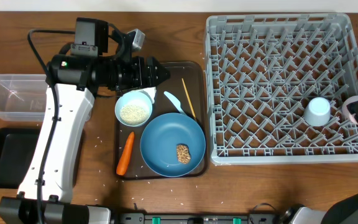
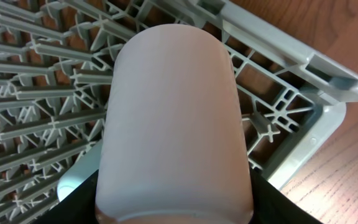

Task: Sort waste into correct bins and load items into the dishwasher rack
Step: 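Place the pink cup upside down in the rack beside the blue cup, then move the left gripper past the rice bowl and grasp the orange carrot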

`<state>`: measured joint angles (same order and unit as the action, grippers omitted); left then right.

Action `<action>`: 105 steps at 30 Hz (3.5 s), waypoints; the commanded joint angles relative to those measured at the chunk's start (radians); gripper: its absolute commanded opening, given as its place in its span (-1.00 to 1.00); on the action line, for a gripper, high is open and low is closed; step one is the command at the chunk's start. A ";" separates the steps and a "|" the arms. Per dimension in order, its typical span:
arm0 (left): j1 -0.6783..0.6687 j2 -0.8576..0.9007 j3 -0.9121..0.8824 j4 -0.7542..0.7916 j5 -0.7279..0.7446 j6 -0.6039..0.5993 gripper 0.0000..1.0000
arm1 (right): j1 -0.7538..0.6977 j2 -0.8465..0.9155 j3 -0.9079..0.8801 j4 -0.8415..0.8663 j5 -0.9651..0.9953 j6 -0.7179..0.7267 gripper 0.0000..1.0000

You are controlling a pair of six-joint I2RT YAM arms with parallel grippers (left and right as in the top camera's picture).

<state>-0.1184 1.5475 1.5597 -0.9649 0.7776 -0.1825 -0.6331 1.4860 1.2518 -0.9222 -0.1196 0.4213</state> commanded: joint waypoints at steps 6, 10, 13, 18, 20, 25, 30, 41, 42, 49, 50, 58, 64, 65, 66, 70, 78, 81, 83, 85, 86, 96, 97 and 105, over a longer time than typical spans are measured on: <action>0.002 -0.006 0.004 -0.002 -0.012 0.014 0.49 | -0.028 0.094 0.024 0.003 -0.027 0.061 -0.19; 0.002 -0.006 0.004 -0.008 -0.012 0.014 0.49 | -0.030 0.104 0.029 0.029 -0.063 0.063 0.35; 0.002 -0.006 0.004 -0.006 -0.012 0.014 0.49 | -0.032 0.089 0.070 0.035 -0.159 0.031 0.45; 0.002 -0.006 0.004 -0.007 -0.014 0.014 0.49 | -0.030 0.027 0.178 -0.008 -0.288 -0.002 0.49; 0.002 -0.006 0.004 -0.012 -0.043 0.014 0.50 | -0.024 -0.010 0.213 -0.010 -0.320 -0.019 0.47; 0.001 -0.006 0.004 -0.060 -0.160 0.014 0.49 | 0.014 -0.135 0.241 -0.026 -0.310 -0.048 0.42; 0.002 -0.006 0.004 -0.112 -0.225 0.033 0.49 | 0.060 -0.231 0.241 -0.052 -0.304 -0.093 0.37; 0.002 -0.005 -0.002 -0.292 -0.597 -0.056 0.50 | 0.328 -0.270 0.240 -0.066 -0.536 -0.363 0.44; 0.002 -0.005 -0.009 -0.293 -0.599 -0.056 0.50 | 0.357 -0.268 0.240 -0.066 -0.536 -0.376 0.45; 0.001 -0.004 -0.168 -0.229 -0.638 -0.124 0.50 | 0.522 -0.249 0.238 -0.067 -0.454 -0.392 0.40; 0.000 -0.004 -0.195 -0.212 -0.637 -0.123 0.50 | 0.535 -0.248 0.238 -0.069 -0.438 -0.392 0.41; 0.002 -0.001 -0.360 -0.002 -0.745 -0.176 0.48 | 0.573 -0.242 0.238 -0.070 -0.422 -0.389 0.40; 0.002 0.037 -0.391 0.058 -0.812 -0.198 0.46 | 0.573 -0.242 0.237 -0.087 -0.399 -0.389 0.38; 0.002 0.045 -0.391 0.060 -0.783 -0.197 0.42 | 0.573 -0.242 0.237 -0.089 -0.399 -0.389 0.39; 0.002 0.049 -0.391 0.059 -0.755 -0.196 0.40 | 0.573 -0.242 0.237 -0.089 -0.399 -0.389 0.39; -0.006 0.055 -0.391 0.047 -0.658 -0.158 0.33 | 0.573 -0.242 0.237 -0.095 -0.361 -0.389 0.40; -0.007 0.055 -0.391 -0.007 -0.666 -0.151 0.33 | 0.573 -0.242 0.237 -0.111 -0.351 -0.389 0.41; -0.006 0.055 -0.391 -0.034 -0.703 -0.151 0.33 | 0.573 -0.242 0.237 -0.116 -0.339 -0.389 0.41; -0.006 0.055 -0.391 -0.055 -0.730 -0.151 0.33 | 0.573 -0.242 0.237 -0.114 -0.335 -0.389 0.42; -0.006 0.055 -0.391 -0.101 -0.729 -0.151 0.33 | 0.573 -0.242 0.237 -0.115 -0.336 -0.389 0.41; -0.006 0.055 -0.391 -0.120 -0.729 -0.142 0.33 | 0.573 -0.242 0.237 -0.118 -0.336 -0.389 0.42; -0.002 0.055 -0.541 -0.092 -0.725 -0.113 0.21 | 0.573 -0.242 0.237 -0.136 -0.322 -0.389 0.43; -0.002 0.055 -0.557 -0.082 -0.725 -0.114 0.20 | 0.573 -0.242 0.237 -0.135 -0.320 -0.389 0.43; -0.003 0.055 -0.657 0.035 -0.628 -0.035 0.17 | 0.573 -0.242 0.237 -0.134 -0.301 -0.389 0.46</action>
<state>-0.1249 1.5974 0.9287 -0.9459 0.1005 -0.2607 -0.0704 1.2415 1.4792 -1.0557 -0.4377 0.0471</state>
